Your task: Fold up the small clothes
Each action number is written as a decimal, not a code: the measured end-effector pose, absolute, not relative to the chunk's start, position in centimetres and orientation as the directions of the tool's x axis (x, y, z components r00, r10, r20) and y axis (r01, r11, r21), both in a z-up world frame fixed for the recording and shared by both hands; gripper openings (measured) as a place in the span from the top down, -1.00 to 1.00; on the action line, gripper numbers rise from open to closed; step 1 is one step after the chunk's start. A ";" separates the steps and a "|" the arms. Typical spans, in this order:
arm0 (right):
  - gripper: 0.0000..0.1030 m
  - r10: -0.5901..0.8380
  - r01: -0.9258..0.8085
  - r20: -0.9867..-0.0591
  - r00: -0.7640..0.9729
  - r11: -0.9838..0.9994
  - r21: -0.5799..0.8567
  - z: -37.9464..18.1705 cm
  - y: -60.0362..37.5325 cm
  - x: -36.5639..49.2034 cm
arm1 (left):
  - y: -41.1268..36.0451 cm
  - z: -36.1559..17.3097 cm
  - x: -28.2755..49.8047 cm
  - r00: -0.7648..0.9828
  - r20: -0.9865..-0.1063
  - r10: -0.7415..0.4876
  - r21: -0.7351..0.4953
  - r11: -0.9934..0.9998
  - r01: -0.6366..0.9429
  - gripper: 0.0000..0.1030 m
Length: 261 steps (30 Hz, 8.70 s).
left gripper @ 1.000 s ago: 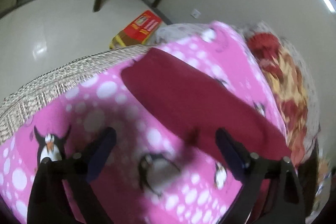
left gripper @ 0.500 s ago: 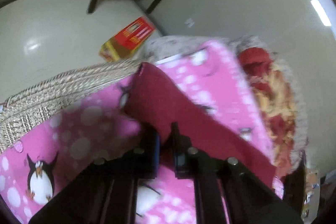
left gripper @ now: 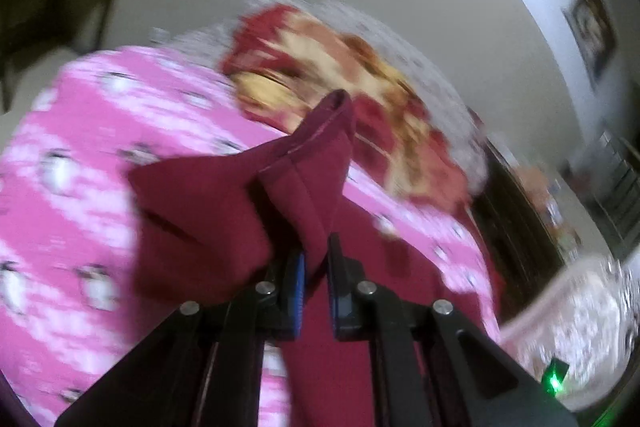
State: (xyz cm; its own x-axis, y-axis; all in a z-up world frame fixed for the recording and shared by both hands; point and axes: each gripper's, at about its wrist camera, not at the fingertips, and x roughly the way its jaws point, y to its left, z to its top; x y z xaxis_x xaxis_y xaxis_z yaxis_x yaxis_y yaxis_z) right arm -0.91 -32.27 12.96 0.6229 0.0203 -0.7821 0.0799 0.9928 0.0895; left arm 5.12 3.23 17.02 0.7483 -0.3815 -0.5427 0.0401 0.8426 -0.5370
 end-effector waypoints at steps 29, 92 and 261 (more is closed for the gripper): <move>-0.88 0.255 -0.030 -0.733 0.630 0.952 0.306 12.3 -33.2 7.3 | -2.4 11.6 1.8 0.678 -0.663 -0.318 -0.310 0.941 0.139 -0.74; 0.78 0.030 0.146 -0.698 0.715 0.971 0.191 12.2 -40.9 9.2 | 1.4 5.1 4.2 0.572 -0.798 -0.188 -0.256 0.966 -0.041 -0.74; 0.84 -0.106 0.308 -0.355 0.929 0.753 0.582 24.0 -60.2 -7.5 | -6.2 9.8 -0.7 0.634 -0.759 -0.147 -0.087 0.988 0.126 -0.74</move>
State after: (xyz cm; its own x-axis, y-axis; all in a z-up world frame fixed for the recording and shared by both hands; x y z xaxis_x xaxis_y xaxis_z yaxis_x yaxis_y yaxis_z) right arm -7.46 -60.16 23.95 0.9287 -0.1060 -0.3554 0.3085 0.7527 0.5816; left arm -0.66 -6.16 9.76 0.6340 -0.1473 -0.7592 0.1257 0.9883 -0.0868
